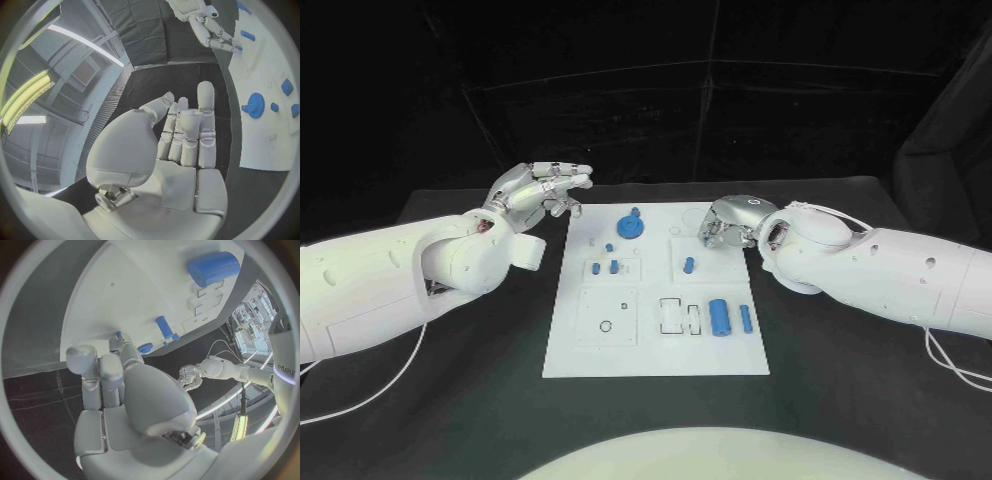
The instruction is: Assemble the parts on the task board
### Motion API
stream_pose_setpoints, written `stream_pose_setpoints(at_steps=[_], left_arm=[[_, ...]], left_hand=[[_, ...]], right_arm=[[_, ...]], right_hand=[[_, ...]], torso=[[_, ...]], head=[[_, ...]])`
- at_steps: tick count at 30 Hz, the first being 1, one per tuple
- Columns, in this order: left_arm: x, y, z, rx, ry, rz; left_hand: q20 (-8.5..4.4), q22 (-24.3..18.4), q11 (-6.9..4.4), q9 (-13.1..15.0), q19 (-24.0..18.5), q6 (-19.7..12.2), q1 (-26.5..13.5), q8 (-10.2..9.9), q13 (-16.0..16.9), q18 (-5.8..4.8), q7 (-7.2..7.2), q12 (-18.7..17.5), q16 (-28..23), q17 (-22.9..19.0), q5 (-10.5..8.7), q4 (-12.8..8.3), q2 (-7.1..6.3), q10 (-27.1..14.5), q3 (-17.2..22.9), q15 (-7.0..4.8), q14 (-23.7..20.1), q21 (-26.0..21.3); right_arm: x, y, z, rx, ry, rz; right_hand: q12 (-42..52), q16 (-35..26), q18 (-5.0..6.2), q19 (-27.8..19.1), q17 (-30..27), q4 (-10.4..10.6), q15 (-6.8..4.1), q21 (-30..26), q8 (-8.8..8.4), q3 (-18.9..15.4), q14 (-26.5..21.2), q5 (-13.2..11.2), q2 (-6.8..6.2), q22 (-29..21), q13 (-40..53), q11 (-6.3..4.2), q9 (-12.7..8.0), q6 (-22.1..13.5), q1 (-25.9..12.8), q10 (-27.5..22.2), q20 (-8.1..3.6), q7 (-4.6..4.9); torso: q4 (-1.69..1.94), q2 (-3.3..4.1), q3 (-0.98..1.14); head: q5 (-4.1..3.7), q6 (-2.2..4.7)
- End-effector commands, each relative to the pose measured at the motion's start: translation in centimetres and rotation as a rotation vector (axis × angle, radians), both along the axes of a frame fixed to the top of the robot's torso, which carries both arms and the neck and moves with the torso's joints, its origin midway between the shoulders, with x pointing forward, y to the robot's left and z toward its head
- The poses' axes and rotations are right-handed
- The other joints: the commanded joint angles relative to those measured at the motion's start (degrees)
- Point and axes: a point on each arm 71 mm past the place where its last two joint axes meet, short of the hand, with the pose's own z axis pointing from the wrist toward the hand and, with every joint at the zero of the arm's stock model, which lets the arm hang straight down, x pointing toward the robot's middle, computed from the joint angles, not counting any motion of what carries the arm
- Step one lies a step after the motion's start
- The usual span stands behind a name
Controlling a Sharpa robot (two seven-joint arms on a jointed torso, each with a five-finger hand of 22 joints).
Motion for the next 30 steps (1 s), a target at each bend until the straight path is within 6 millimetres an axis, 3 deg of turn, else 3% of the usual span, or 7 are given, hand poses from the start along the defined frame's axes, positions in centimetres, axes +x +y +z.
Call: stream_pose_setpoints(at_steps=[1, 14, 19, 24, 27, 29, 30], left_arm=[[0.0, 0.0, 0.1, -0.002, -0.006, -0.003], [0.0, 0.2, 0.0, 0.002, -0.007, 0.005], [0.0, 0.2, 0.0, 0.001, -0.008, 0.005], [0.1, 0.0, 0.0, 0.000, -0.010, 0.003], [0.0, -0.1, 0.0, -0.001, -0.010, 0.001], [0.0, -0.2, 0.0, -0.002, -0.010, 0.000], [0.0, -0.2, 0.1, -0.002, -0.011, 0.000]], left_hand=[[0.08, -0.1, 0.07, -0.1, -0.1, -0.5, -0.5, -0.2, -0.1, 0.72, 0.12, 0.2, -0.2, -0.1, -0.08, 0.0, 0.02, -0.6, -0.4, 0.20, -0.4, -0.2], [0.11, -0.2, 0.12, -0.1, -0.1, -0.7, -0.6, -0.3, -0.1, 0.72, 0.16, 0.2, -0.2, -0.1, -0.08, 0.0, -0.04, -0.8, -0.7, 0.24, -0.4, -0.3], [0.12, -0.3, 0.14, -0.1, 0.0, -0.8, -0.6, -0.4, -0.1, 0.72, 0.17, 0.2, -0.2, -0.2, -0.08, 0.0, -0.03, -0.9, -0.8, 0.25, -0.4, -0.3], [0.12, -0.3, 0.14, -0.1, 0.0, -0.8, -0.5, -0.4, -0.1, 0.72, 0.17, 0.2, -0.2, -0.2, -0.08, 0.0, -0.02, -0.9, -0.8, 0.26, -0.4, -0.4], [0.12, -0.3, 0.14, -0.1, 0.0, -0.8, -0.5, -0.4, -0.1, 0.72, 0.17, 0.2, -0.2, -0.2, -0.08, 0.0, -0.02, -0.9, -0.8, 0.26, -0.4, -0.4], [0.12, -0.3, 0.14, -0.1, 0.0, -0.8, -0.5, -0.4, -0.1, 0.72, 0.17, 0.2, -0.2, -0.2, -0.08, 0.0, -0.02, -0.9, -0.8, 0.26, -0.4, -0.4], [0.12, -0.3, 0.14, -0.1, 0.0, -0.8, -0.5, -0.4, -0.1, 0.72, 0.17, 0.2, -0.2, -0.2, -0.08, 0.0, -0.02, -0.9, -0.8, 0.26, -0.4, -0.4]], right_arm=[[-0.1, 0.1, 0.9, 0.095, -0.066, 0.008], [-1.2, -0.4, 1.9, 0.153, -0.113, 0.020], [-2.4, 0.8, 2.6, 0.188, -0.124, 0.063], [-3.7, 3.3, 3.1, 0.227, -0.120, 0.134], [-4.2, 4.8, 3.3, 0.241, -0.110, 0.171], [-4.6, 5.8, 3.3, 0.246, -0.105, 0.198], [-4.8, 6.2, 3.2, 0.248, -0.101, 0.209]], right_hand=[[0.0, 0.3, -0.40, -0.5, 0.1, 0.0, -0.21, 0.3, -0.13, 0.3, 1.2, 0.2, -0.20, 0.1, 0.0, 0.22, 0.1, 0.2, -0.7, 0.0, 0.04, 0.16], [0.1, 1.0, -0.42, -0.8, 0.5, -0.8, -0.14, 1.1, -0.09, 1.4, 1.1, 0.3, -0.64, 0.9, 0.0, 0.28, 0.1, 0.1, -1.5, -0.1, 0.09, 0.24], [0.1, 1.3, -0.44, -1.0, 0.7, -1.3, -0.12, 1.6, -0.07, 2.0, 1.1, 0.5, -0.97, 1.4, 0.0, 0.31, 0.1, 0.1, -2.0, -0.1, 0.11, 0.27], [0.1, 1.7, -0.45, -1.2, 0.9, -2.0, -0.06, 2.0, -0.09, 3.0, 1.1, 0.7, -1.21, 1.8, 0.0, 0.36, 0.1, 0.0, -2.5, -0.1, 0.16, 0.33], [0.1, 1.9, -0.45, -1.5, 0.9, -2.9, 0.02, 2.4, -0.08, 4.4, 1.0, 0.7, -1.54, 2.1, 0.0, 0.43, 0.1, 0.0, -3.5, -0.2, 0.24, 0.39], [0.3, 2.3, -0.41, -2.2, 0.6, -5.3, 0.17, 3.2, 0.11, 8.6, 0.7, 0.6, -2.89, 2.7, 0.1, 0.50, 0.1, 0.1, -6.8, -0.1, 0.43, 0.63], [0.2, 2.6, -0.38, -2.5, 0.4, -7.3, 0.39, 3.7, -0.04, 13.0, 0.6, 0.7, -3.32, 3.1, 0.1, 0.18, 0.1, 0.0, -9.3, -0.2, 0.51, 0.44]], torso=[[-0.01, -0.04, -0.02], [0.08, -0.04, -0.07], [0.08, -0.06, -0.10], [0.16, -0.04, -0.09], [0.21, 0.02, -0.10], [0.21, 0.05, -0.14], [0.16, 0.03, -0.14]], head=[[-0.11, 0.09], [-0.18, 0.20], [-0.13, 0.23], [0.54, 0.29], [1.16, 0.16], [1.59, 0.01], [1.94, -0.16]])
